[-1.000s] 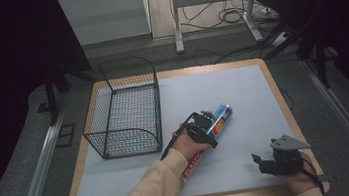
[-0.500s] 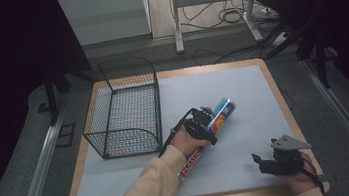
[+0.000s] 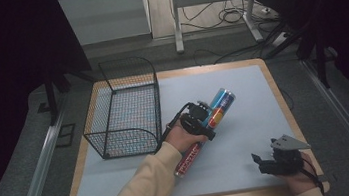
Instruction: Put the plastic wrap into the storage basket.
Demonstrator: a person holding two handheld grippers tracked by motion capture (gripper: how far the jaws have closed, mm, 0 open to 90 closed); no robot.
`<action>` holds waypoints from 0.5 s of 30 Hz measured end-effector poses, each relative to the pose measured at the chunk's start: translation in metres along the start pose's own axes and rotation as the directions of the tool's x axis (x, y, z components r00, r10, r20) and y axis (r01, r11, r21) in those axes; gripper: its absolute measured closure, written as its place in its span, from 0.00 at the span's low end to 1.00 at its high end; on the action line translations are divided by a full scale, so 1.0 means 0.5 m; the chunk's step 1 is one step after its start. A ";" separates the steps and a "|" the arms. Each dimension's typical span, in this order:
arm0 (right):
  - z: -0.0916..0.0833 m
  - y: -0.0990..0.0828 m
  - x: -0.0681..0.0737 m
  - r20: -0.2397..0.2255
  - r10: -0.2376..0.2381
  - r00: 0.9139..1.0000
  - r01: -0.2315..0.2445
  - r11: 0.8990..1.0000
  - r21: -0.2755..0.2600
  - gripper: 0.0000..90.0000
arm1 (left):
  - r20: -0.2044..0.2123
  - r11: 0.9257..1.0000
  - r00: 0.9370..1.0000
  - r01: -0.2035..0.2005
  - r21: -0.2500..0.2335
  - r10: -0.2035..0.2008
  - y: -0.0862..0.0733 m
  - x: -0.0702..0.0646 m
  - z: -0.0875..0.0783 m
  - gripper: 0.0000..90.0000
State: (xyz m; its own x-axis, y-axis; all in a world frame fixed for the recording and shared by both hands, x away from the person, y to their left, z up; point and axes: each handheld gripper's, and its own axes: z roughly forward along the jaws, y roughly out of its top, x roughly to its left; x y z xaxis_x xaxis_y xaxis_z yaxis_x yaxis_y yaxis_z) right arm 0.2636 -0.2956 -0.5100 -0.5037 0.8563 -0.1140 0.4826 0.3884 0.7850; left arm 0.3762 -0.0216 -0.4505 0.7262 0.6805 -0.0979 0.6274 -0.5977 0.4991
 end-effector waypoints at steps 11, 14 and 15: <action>-0.001 0.000 -0.001 0.001 0.004 1.000 -0.004 1.000 -0.007 0.16 | -0.008 0.999 1.000 -0.014 -0.029 0.014 0.003 0.002 -0.036 0.35; -0.001 0.000 -0.001 0.000 0.003 1.000 -0.003 1.000 -0.007 0.16 | -0.009 0.999 1.000 -0.012 -0.038 0.012 0.003 0.005 -0.042 0.35; -0.001 0.000 -0.001 0.000 0.003 1.000 -0.003 1.000 -0.007 0.16 | -0.009 0.999 1.000 -0.010 -0.045 0.009 0.003 0.006 -0.044 0.35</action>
State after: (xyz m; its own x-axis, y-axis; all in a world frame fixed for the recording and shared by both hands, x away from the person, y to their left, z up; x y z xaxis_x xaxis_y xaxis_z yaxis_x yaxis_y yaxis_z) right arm 0.2634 -0.2960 -0.5093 -0.5023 0.8574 -0.1119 0.4789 0.3837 0.7896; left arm 0.3731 -0.0113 -0.4311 0.7297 0.6784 -0.0858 0.6069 -0.5847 0.5383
